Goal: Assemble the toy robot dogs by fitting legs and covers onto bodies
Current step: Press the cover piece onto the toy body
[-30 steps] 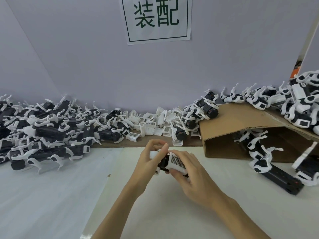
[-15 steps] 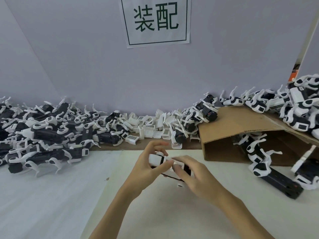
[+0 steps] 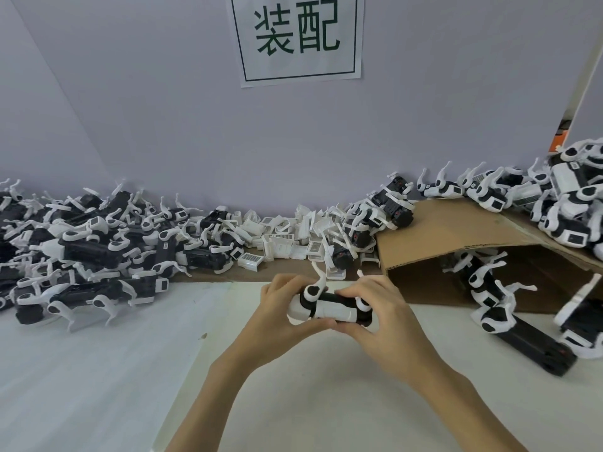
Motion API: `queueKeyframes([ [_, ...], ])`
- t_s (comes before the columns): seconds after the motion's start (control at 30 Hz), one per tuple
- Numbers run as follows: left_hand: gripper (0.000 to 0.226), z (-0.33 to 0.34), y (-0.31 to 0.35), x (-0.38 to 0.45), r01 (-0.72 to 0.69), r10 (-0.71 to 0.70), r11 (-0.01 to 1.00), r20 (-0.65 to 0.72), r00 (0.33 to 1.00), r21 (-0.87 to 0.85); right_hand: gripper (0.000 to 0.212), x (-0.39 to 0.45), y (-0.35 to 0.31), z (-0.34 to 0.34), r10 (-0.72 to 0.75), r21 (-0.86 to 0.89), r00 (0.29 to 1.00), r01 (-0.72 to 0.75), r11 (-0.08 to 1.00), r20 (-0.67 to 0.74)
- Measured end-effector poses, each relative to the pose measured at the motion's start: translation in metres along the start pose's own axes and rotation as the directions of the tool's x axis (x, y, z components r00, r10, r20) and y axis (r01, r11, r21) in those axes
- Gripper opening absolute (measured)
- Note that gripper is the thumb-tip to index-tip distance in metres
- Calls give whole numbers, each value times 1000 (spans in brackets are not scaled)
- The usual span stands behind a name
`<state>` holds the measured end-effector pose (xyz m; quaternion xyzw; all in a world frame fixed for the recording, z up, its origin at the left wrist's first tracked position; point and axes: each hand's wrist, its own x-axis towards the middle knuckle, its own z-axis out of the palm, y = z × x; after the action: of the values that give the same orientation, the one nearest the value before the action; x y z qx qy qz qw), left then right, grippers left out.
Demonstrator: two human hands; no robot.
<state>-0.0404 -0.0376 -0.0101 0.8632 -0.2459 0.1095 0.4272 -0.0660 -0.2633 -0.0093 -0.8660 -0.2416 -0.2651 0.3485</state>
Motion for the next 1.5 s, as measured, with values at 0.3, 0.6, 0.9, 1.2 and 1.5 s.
queueKeyframes([
  [0.3, 40, 3, -3, 1, 3, -5, 999, 32, 999, 54, 54, -3, 5, 6, 59, -50, 982, -51, 997, 179],
  [0.6, 38, 4, 0, 1, -106, 111, 986, -30, 993, 131, 39, -3, 6, 11, 112, -175, 987, -91, 980, 114],
  [0.9, 41, 7, 22, 4, 319, -363, 825, -6, 932, -468, 69, -3, 1, 11, -61, -175, 998, 65, 982, 31],
  [1.2, 59, 1, 28, 2, 234, -261, 934, -69, 963, -269, 54, -3, 1, 8, 26, -144, 988, -49, 988, -153],
  [1.5, 27, 9, 40, 2, 188, -222, 844, -9, 975, -502, 51, 1, 9, 13, -29, -268, 991, -8, 963, -134],
])
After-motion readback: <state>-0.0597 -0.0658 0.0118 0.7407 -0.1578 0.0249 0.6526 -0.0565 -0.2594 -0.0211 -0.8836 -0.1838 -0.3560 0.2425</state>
